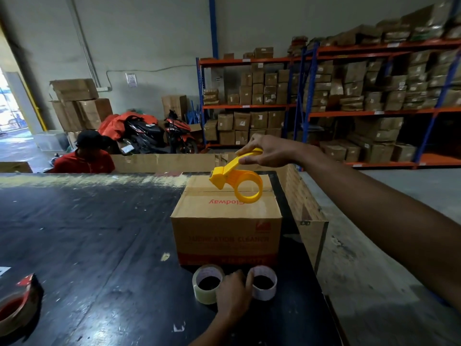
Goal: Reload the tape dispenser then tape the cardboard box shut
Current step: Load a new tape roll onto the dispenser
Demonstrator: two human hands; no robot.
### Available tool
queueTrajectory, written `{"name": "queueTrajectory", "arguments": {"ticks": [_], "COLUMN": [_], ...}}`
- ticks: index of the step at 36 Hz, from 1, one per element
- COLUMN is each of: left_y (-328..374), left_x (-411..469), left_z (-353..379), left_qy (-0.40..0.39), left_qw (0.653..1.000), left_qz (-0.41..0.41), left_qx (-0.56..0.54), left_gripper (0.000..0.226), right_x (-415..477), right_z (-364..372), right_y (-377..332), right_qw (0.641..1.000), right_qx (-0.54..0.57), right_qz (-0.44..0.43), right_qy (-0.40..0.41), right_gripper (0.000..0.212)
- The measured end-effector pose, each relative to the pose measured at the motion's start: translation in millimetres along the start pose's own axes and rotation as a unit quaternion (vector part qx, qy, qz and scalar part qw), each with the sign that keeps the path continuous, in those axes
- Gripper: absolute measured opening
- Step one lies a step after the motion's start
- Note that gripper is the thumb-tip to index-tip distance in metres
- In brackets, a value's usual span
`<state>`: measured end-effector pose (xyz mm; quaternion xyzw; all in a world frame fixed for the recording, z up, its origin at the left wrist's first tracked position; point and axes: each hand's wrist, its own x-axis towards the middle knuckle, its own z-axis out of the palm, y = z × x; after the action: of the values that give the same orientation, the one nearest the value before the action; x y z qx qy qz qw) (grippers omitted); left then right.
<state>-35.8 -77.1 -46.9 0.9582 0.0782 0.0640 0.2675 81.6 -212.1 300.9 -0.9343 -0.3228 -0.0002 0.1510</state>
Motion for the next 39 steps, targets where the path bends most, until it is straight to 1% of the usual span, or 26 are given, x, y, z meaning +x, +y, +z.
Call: {"name": "queueTrajectory", "arguments": {"ticks": [2, 3, 4, 5, 6, 7, 9, 10, 11, 12, 15, 17, 19, 22, 25, 29, 32, 36, 39], "left_y": [-16, -27, -40, -54, -68, -78, -92, -96, -97, -97, -96, -96, -97, -95, -98, -104, -99, -72, -37], "left_x": [-1, 0, 0, 2, 2, 3, 3, 3, 3, 2, 6, 10, 13, 14, 10, -1, -8, -12, -11], "left_z": [-12, -17, -23, -27, -33, -36, -42, -44, -46, -46, -42, -42, -43, -48, -46, -36, -38, -55, -77], "left_qy": [0.064, 0.096, 0.125, 0.142, 0.138, 0.108, 0.018, -0.022, -0.048, -0.058, -0.045, -0.044, -0.064, -0.075, -0.06, 0.007, 0.063, 0.136, 0.197], "left_qw": [0.996, 0.992, 0.987, 0.985, 0.987, 0.992, 0.999, 0.999, 0.998, 0.998, 0.997, 0.996, 0.993, 0.992, 0.993, 0.993, 0.986, 0.965, 0.94], "left_qz": [0.064, 0.083, 0.091, 0.083, 0.062, 0.035, -0.012, -0.028, -0.036, -0.037, -0.056, -0.081, -0.098, -0.099, -0.081, -0.012, 0.05, 0.121, 0.164], "left_qx": [0.003, 0.018, 0.037, 0.049, 0.051, 0.045, 0.027, 0.009, -0.007, -0.014, -0.017, -0.02, -0.016, -0.03, -0.064, -0.12, -0.144, -0.191, -0.226], "left_gripper": [0.043, 0.04, 0.041, 0.046, 0.06, 0.079, 0.116, 0.127, 0.134, 0.138, 0.147, 0.143, 0.13, 0.113, 0.106, 0.102, 0.096, 0.103, 0.105], "right_x": [1, 2, 3, 4, 5, 6, 7, 8, 9, 9, 11, 12, 13, 13, 12, 10, 8, 6, 5], "right_z": [2, 3, 5, 7, 9, 11, 15, 17, 19, 21, 24, 27, 28, 28, 29, 32, 34, 37, 39], "right_y": [1, 2, 3, 3, 2, 2, 0, -2, -4, -5, -10, -13, -16, -18, -19, -15, -13, -12, -14], "right_qw": [1.0, 1.0, 1.0, 1.0, 1.0, 1.0, 1.0, 1.0, 1.0, 1.0, 1.0, 1.0, 1.0, 1.0, 1.0, 1.0, 1.0, 1.0, 1.0], "right_qx": [0.009, 0.012, 0.015, 0.018, 0.021, 0.023, 0.026, 0.026, 0.027, 0.026, 0.022, 0.021, 0.019, 0.012, 0.01, -0.003, -0.012, 0.004, 0.008], "right_qz": [-0.001, 0.0, 0.002, 0.004, 0.006, 0.008, 0.007, 0.007, 0.006, 0.007, 0.003, 0.002, 0.0, -0.005, -0.007, -0.003, 0.001, 0.01, 0.01], "right_qy": [0.003, 0.005, 0.006, 0.008, 0.008, 0.008, 0.007, 0.008, 0.007, 0.006, 0.003, 0.002, 0.001, 0.004, 0.008, 0.005, 0.006, 0.013, 0.023], "right_gripper": [0.042, 0.042, 0.042, 0.042, 0.042, 0.041, 0.04, 0.04, 0.04, 0.04, 0.041, 0.042, 0.043, 0.043, 0.044, 0.045, 0.045, 0.043, 0.041]}}
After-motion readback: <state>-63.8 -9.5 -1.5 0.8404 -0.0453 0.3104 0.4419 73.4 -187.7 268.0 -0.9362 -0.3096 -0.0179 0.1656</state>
